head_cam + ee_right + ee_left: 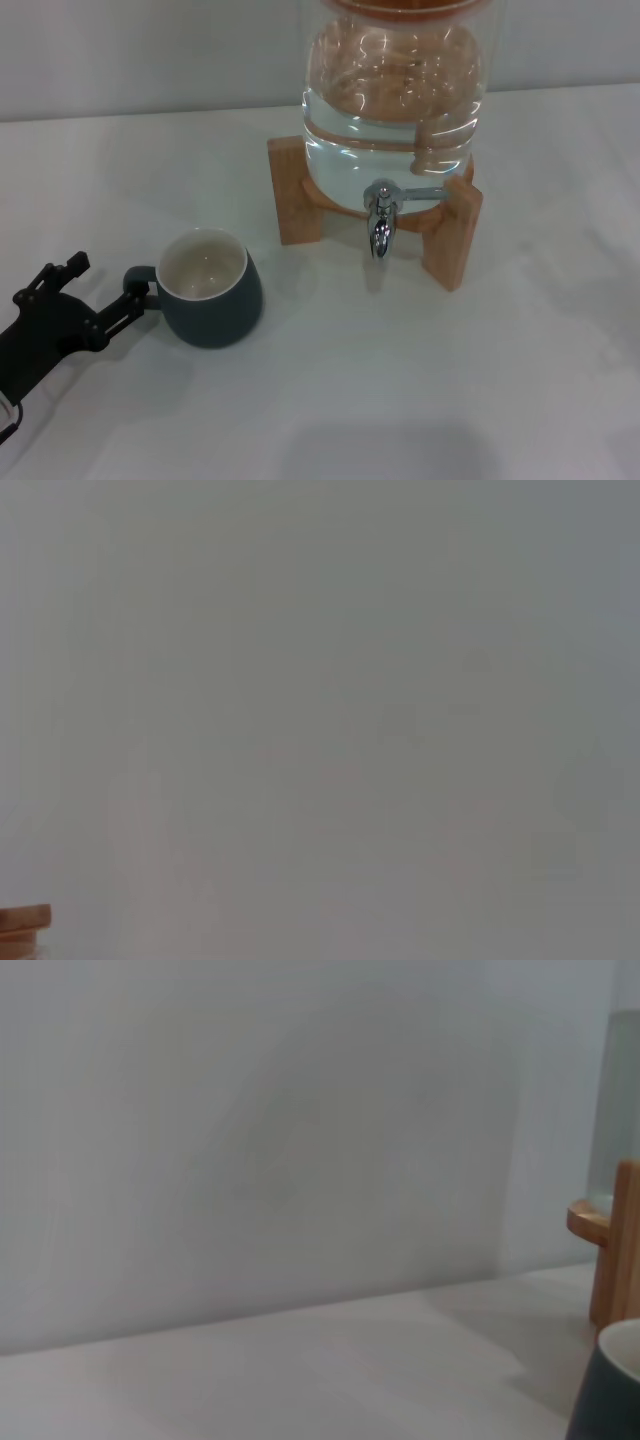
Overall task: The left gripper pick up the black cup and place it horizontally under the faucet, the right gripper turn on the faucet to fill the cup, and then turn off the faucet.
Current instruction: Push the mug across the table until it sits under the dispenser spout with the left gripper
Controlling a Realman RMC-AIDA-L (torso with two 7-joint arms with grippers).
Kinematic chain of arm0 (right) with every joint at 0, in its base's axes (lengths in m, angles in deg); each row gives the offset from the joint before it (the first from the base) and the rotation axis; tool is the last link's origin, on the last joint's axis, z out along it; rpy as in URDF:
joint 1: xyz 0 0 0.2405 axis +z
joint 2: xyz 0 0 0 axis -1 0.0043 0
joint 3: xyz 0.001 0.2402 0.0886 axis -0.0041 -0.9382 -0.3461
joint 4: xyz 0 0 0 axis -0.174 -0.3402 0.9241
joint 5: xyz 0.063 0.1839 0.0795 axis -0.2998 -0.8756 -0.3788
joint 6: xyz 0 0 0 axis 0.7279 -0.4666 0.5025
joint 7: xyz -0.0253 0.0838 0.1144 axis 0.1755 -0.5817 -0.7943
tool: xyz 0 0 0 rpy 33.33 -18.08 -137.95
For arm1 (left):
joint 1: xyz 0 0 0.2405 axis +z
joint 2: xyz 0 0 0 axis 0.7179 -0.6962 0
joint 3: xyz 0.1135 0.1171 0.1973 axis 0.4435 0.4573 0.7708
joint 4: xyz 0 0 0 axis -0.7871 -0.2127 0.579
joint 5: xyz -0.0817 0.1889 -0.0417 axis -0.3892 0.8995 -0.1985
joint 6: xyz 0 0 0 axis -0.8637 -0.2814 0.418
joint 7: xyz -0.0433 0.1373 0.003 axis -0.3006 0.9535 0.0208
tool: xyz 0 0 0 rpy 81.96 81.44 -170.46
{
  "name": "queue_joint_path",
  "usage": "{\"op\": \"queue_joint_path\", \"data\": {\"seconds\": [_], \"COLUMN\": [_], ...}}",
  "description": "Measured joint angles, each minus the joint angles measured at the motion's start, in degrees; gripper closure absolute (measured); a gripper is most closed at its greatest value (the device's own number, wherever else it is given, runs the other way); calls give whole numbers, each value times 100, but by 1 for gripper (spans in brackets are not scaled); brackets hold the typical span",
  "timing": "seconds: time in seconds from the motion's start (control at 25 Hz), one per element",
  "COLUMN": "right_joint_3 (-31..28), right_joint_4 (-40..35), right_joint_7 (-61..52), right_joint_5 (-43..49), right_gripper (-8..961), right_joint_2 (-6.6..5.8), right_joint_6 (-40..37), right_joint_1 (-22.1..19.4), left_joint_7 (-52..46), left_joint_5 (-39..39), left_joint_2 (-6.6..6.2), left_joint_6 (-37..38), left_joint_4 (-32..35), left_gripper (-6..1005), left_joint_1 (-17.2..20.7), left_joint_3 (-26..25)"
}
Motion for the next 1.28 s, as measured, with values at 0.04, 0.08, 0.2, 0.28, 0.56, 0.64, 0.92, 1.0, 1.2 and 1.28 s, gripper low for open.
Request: {"op": "queue_joint_path", "data": {"seconds": [0.04, 0.08, 0.2, 0.28, 0.56, 0.64, 0.92, 1.0, 1.2, 1.28], "right_joint_3": [0, 0, -3, -33, -61, -61, -70, -71, -64, -59], "right_joint_4": [0, 0, 0, 0, 3, 11, 48, 53, 59, 60], "right_joint_7": [0, -1, -2, -3, -5, -5, -5, -5, -5, -5], "right_joint_5": [0, -1, -13, -19, -24, -26, -26, -26, -26, -26], "right_gripper": [178, 178, 178, 178, 179, 179, 179, 179, 179, 179], "right_joint_2": [-1, -1, -3, -3, -3, -3, 3, 4, 6, 6], "right_joint_6": [-4, -8, -57, -73, -70, -58, -31, -24, 53, 97], "right_joint_1": [11, 17, 36, 45, 50, 50, 47, 43, 32, 32], "left_joint_7": [-1, -1, -2, -2, 15, 24, 81, 103, 127, 136], "left_joint_5": [1, 8, 57, 59, 45, 45, 58, 60, 71, 72], "left_joint_2": [-2, -4, -19, -20, -20, -19, -12, -11, 4, 9], "left_joint_6": [0, 1, 3, 3, 16, 18, 17, -21, -198, -298], "left_joint_4": [0, 0, -6, -6, -11, -11, -5, -5, 21, 29], "left_gripper": [227, 228, 232, 234, 461, 521, 721, 765, 837, 844], "left_joint_1": [-16, -38, -101, -106, -119, -130, -132, -137, -188, -224], "left_joint_3": [6, 14, 27, 28, 29, 29, 29, 33, 162, 286]}}
